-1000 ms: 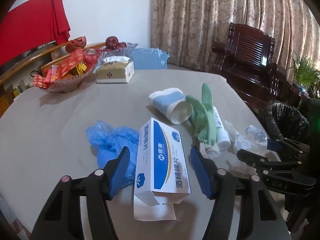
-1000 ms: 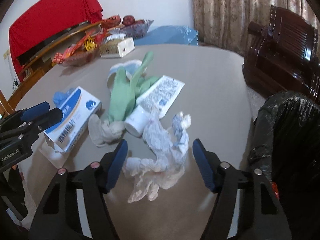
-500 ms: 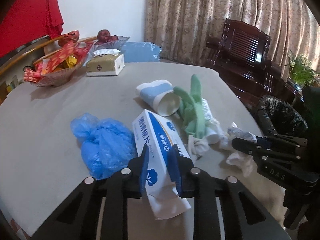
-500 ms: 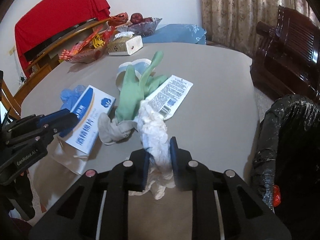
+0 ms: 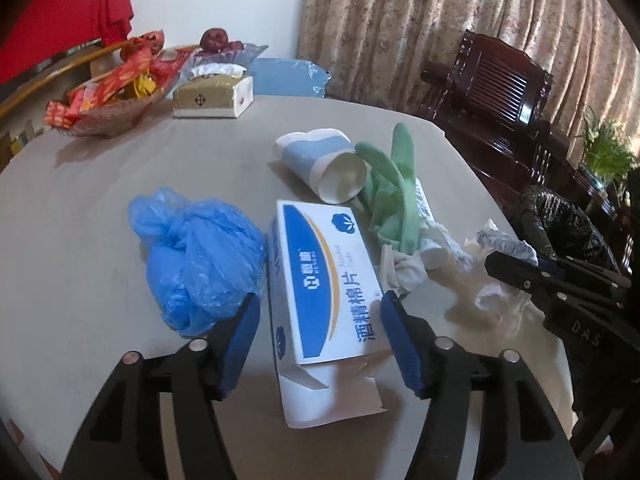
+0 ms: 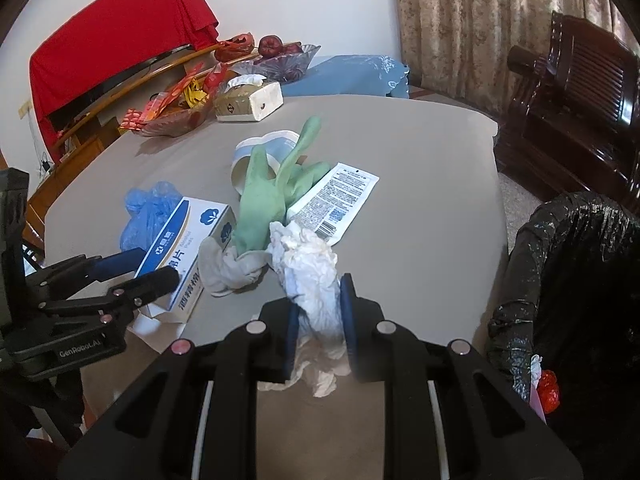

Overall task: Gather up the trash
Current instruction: 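Lift and carry the alcohol-pad box and tissue over the trash bin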

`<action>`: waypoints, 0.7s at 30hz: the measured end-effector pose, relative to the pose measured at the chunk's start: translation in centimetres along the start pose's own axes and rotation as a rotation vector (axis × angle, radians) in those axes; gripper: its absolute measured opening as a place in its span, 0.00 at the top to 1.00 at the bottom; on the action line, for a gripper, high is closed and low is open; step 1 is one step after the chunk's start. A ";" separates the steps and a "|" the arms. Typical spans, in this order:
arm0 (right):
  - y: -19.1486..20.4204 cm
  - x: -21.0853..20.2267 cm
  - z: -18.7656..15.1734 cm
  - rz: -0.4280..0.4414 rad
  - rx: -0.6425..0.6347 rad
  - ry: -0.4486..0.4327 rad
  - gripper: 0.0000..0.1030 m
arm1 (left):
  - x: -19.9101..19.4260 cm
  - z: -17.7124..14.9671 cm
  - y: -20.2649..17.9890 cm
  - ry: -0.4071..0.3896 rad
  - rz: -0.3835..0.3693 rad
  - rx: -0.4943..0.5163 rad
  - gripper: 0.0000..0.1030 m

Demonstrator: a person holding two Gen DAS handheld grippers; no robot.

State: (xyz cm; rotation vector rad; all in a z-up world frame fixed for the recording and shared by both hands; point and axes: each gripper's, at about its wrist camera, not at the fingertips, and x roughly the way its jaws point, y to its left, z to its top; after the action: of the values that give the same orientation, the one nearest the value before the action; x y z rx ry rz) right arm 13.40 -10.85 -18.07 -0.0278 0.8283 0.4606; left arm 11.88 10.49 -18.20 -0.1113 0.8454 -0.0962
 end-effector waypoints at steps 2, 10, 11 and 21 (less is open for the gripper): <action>0.0 0.0 0.0 -0.001 -0.002 -0.001 0.82 | 0.2 0.0 0.0 0.004 -0.009 -0.005 0.39; 0.0 -0.3 0.0 -0.003 0.001 -0.003 0.82 | 0.7 -0.1 -0.8 0.033 -0.023 -0.026 0.37; -0.1 -0.3 0.0 -0.004 0.003 -0.004 0.82 | 0.7 -0.1 -1.0 0.036 -0.016 -0.020 0.36; -0.7 -0.3 -0.1 -0.009 0.025 -0.001 0.82 | 1.7 -0.2 -1.9 0.056 0.052 0.004 0.31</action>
State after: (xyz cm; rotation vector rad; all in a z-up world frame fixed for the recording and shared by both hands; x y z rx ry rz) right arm 13.43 -11.66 -18.00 -0.0082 0.8329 0.4420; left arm 12.79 8.37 -19.38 -0.0829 0.9031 -0.0529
